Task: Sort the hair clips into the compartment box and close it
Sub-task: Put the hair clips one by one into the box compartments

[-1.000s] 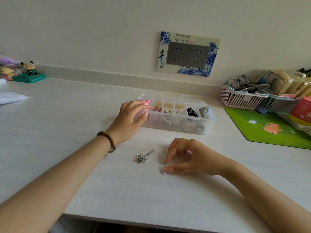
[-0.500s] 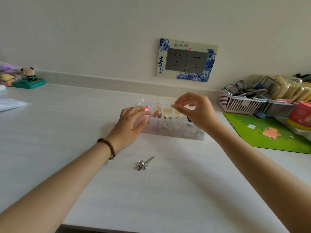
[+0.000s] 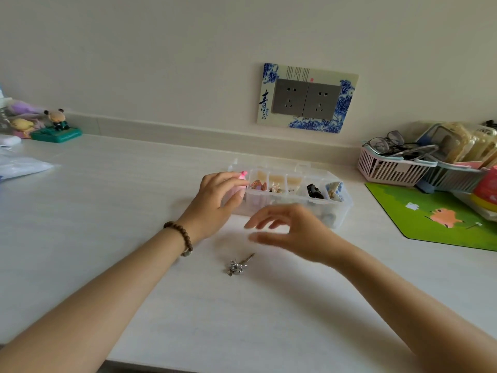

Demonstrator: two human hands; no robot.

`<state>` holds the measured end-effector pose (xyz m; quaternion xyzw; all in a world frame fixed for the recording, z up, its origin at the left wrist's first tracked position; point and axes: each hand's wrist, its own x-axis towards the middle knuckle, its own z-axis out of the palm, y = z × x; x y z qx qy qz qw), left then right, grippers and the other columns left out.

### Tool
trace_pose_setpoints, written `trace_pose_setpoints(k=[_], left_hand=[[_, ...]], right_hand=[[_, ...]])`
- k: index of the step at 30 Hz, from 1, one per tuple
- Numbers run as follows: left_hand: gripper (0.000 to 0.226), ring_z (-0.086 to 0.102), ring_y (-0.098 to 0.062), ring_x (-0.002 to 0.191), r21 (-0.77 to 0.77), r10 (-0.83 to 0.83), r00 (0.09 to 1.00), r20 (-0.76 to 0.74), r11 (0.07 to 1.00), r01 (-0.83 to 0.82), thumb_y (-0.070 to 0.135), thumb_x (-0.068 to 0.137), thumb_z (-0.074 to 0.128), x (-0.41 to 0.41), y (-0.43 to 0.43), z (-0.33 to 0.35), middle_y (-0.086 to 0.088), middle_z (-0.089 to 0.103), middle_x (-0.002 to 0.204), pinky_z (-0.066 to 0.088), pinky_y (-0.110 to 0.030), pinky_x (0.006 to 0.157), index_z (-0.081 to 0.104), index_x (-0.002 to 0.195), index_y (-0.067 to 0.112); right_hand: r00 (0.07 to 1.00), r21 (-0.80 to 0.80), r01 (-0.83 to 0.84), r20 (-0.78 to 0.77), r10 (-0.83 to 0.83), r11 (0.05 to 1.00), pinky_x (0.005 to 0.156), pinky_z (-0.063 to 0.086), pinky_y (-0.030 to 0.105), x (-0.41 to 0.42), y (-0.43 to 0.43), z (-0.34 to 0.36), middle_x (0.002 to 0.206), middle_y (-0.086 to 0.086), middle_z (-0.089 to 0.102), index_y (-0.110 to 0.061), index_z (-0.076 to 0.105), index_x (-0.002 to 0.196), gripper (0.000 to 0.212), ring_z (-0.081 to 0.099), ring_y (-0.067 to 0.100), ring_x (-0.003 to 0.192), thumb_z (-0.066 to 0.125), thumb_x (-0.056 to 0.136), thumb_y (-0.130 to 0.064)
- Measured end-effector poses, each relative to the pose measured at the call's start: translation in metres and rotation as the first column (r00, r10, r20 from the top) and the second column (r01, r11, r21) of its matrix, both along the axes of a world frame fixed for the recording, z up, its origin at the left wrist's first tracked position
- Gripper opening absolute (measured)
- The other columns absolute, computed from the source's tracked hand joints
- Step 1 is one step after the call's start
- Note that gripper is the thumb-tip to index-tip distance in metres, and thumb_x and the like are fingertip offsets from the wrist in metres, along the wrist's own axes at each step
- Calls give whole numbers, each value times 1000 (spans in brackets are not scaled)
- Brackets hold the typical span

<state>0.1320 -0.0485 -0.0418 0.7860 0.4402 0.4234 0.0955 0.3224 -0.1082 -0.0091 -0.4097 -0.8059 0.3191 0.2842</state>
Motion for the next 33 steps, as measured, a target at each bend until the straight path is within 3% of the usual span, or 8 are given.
trace_pose_setpoints(k=[5, 11, 15, 19, 24, 27, 30, 33], left_hand=[[30, 28, -4, 119, -26, -14, 1000, 5, 1000, 14, 29, 92, 43, -1, -2, 0, 16, 45, 122, 15, -9, 100, 57, 118, 25], [29, 27, -3, 119, -32, -21, 1000, 17, 999, 22, 29, 92, 43, -2, -2, -1, 16, 44, 122, 19, -20, 103, 56, 118, 26], [30, 27, -3, 119, -33, -24, 1000, 16, 999, 25, 28, 93, 43, -2, -1, 0, 14, 46, 124, 18, -15, 101, 56, 119, 24], [31, 29, -4, 119, -35, -44, 998, 46, 998, 46, 30, 93, 41, -2, -3, 1, 16, 47, 125, 17, -3, 95, 54, 120, 25], [40, 30, -3, 119, -47, -40, 997, 64, 998, 43, 46, 88, 37, -2, -3, 3, 18, 48, 125, 19, -7, 96, 53, 120, 27], [32, 32, -10, 121, -30, -28, 999, 47, 999, 29, 35, 93, 42, -2, -1, 1, 13, 49, 128, 22, -17, 100, 53, 120, 25], [33, 30, -9, 122, -56, -30, 999, 44, 998, 32, 32, 92, 41, -3, 1, 0, 12, 48, 130, 22, -19, 102, 52, 123, 24], [34, 30, -7, 122, -51, -41, 998, 49, 998, 43, 32, 93, 41, -3, 0, 1, 15, 48, 130, 21, -15, 100, 52, 124, 25]], right_hand=[[991, -96, -59, 111, 69, 994, 89, 44, 25, -9, -10, -16, 102, -5, 68, -24, 71, 99, 29, 55, 6, 91, 78, 71, -28], [985, 12, -70, 157, 67, 997, 92, 44, 27, -16, -17, -24, 97, 1, 61, -28, 71, 103, 30, 53, 11, 95, 76, 73, -33], [993, 3, -70, 91, 69, 998, 84, 49, 36, -18, -16, -23, 89, 5, 65, -16, 71, 87, 18, 57, 18, 82, 79, 72, -23], [998, 19, -61, 3, 61, 998, 74, 43, 25, -12, -13, -21, 81, -1, 69, -13, 67, 84, 12, 57, 11, 72, 75, 76, -17], [974, 121, 95, -216, -67, 988, 76, 50, 24, -6, 11, 8, 91, 10, 71, -21, 66, 93, 18, 63, 17, 78, 71, 79, -13], [921, 94, 251, -331, -208, 963, 72, 54, 21, -3, 37, 28, 80, 4, 73, -23, 65, 84, 9, 67, 10, 70, 71, 79, -18], [882, 66, 366, -343, -323, 928, 64, 53, 17, -5, 64, 38, 74, -6, 72, -19, 64, 80, 11, 68, 2, 65, 74, 77, -24], [873, 15, 414, -290, -392, 910, 62, 50, 29, -11, 83, 38, 76, 1, 74, -15, 62, 77, 16, 69, 20, 68, 74, 76, -25]])
